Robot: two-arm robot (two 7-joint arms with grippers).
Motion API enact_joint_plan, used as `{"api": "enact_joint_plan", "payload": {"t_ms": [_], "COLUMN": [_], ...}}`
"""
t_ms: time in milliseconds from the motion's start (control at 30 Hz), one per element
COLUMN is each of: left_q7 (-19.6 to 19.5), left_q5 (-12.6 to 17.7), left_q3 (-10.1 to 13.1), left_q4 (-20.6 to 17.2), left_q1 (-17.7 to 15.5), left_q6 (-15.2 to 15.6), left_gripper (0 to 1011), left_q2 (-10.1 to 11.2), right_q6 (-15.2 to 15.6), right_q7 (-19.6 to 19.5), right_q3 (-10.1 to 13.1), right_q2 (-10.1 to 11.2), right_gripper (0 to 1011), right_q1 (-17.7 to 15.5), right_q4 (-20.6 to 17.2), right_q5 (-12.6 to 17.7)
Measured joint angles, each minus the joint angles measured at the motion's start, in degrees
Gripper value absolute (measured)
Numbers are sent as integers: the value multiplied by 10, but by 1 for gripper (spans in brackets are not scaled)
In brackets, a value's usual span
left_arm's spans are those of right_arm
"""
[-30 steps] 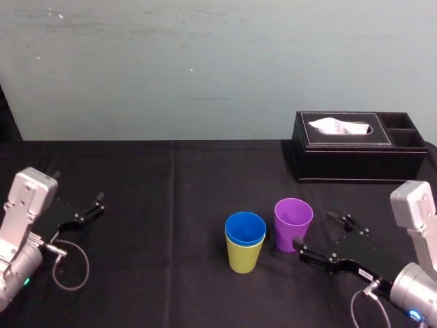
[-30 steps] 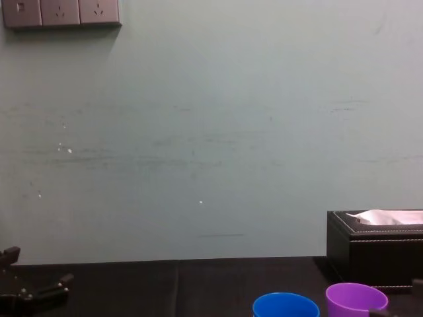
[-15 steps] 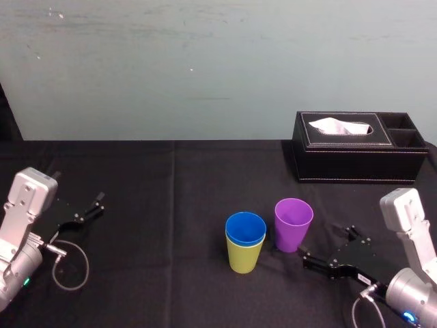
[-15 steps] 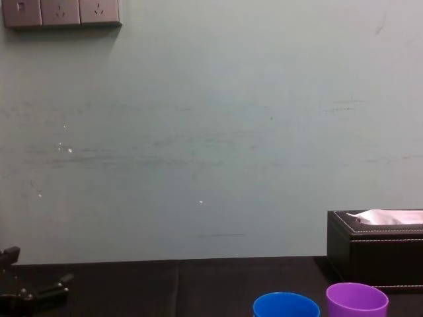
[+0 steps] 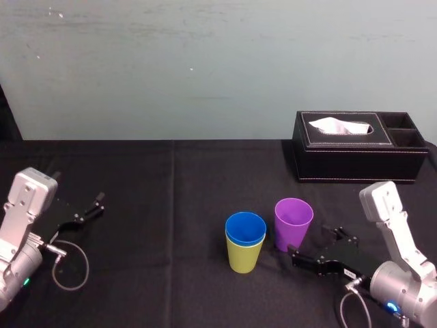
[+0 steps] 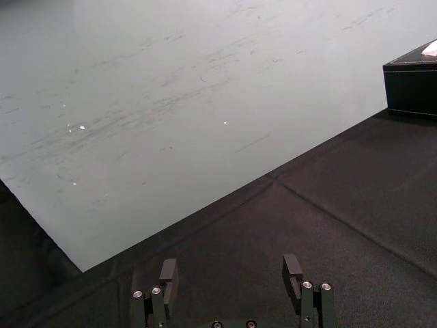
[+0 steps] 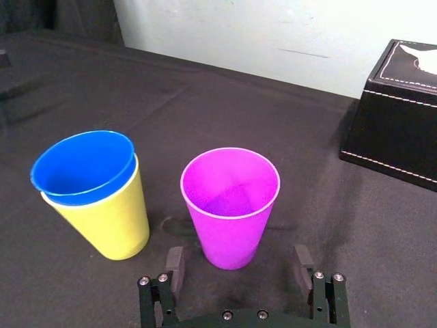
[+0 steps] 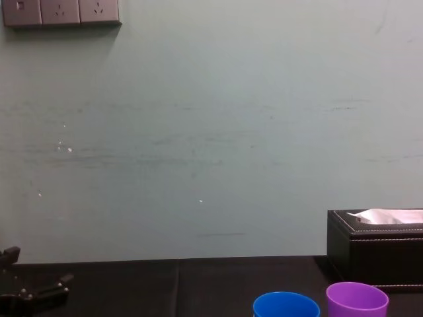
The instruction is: Stack the three plastic cups sequentially using one hand.
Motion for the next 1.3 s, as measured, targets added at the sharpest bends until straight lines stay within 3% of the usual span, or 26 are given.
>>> {"api": "enact_joint_plan", "payload": {"t_ms": [667,1300], "left_q7": [0,0], "left_q5": [0,0], "left_q3": [0,0], "left_q4": [0,0], "left_q1": [0,0], "left_q6": [0,0], "left_gripper": [1000,1000], "left_q2": [0,0], "right_q6": [0,-3], "right_q7": [8,12], "right_q3": [-11,-17], "right_q2": [-29,-38], "right_gripper": [1003,1003], "right_q1": [50,62], "right_q4": [56,69], "right_q5": [-8,-5]}}
